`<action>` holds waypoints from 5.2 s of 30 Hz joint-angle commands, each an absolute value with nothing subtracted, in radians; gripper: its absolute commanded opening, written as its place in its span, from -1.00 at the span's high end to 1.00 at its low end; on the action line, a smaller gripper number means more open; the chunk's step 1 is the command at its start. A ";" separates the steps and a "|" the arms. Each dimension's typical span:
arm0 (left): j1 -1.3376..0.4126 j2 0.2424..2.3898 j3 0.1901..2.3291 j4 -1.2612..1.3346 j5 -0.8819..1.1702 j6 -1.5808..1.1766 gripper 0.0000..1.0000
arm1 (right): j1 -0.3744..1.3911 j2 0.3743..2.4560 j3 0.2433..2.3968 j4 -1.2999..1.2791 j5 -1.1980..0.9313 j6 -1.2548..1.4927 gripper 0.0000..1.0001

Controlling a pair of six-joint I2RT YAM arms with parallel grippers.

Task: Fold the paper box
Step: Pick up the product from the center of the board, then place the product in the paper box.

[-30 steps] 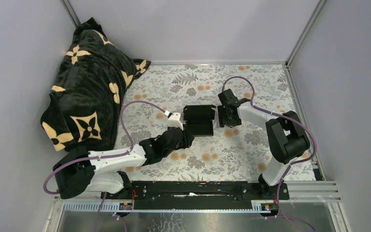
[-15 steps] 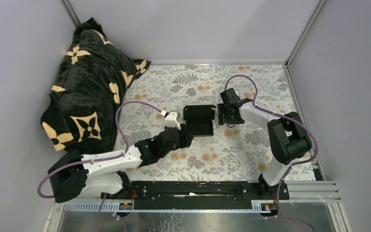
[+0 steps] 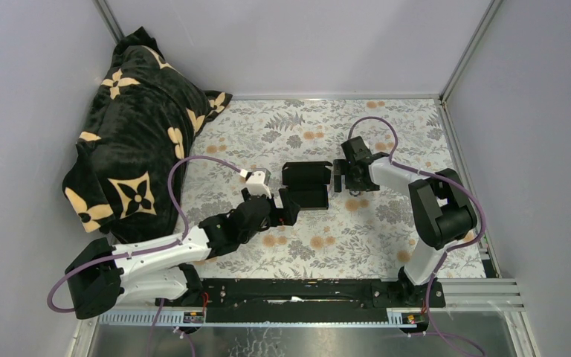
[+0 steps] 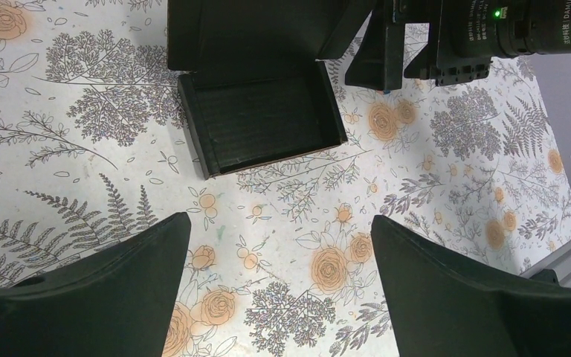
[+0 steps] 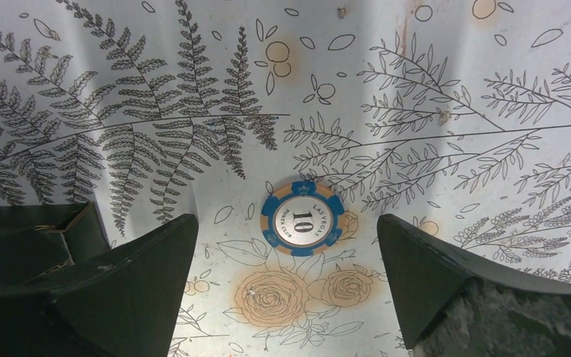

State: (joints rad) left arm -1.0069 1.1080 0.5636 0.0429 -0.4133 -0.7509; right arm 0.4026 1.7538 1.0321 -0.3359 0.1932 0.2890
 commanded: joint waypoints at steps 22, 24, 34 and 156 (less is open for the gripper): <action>-1.002 1.094 0.546 0.014 -0.451 -0.744 -0.97 | 0.346 1.689 0.998 -0.300 0.151 0.296 -0.83; -1.002 1.094 0.545 0.015 -0.451 -0.745 -0.97 | 0.347 1.690 1.003 -0.307 0.156 0.295 -0.75; -1.002 1.095 0.534 0.026 -0.446 -0.750 -0.97 | 0.348 1.715 0.991 -0.308 0.143 0.297 -0.51; -0.983 0.985 0.405 0.060 -0.463 -0.767 -0.97 | 0.760 1.816 1.368 -0.534 0.236 0.397 0.23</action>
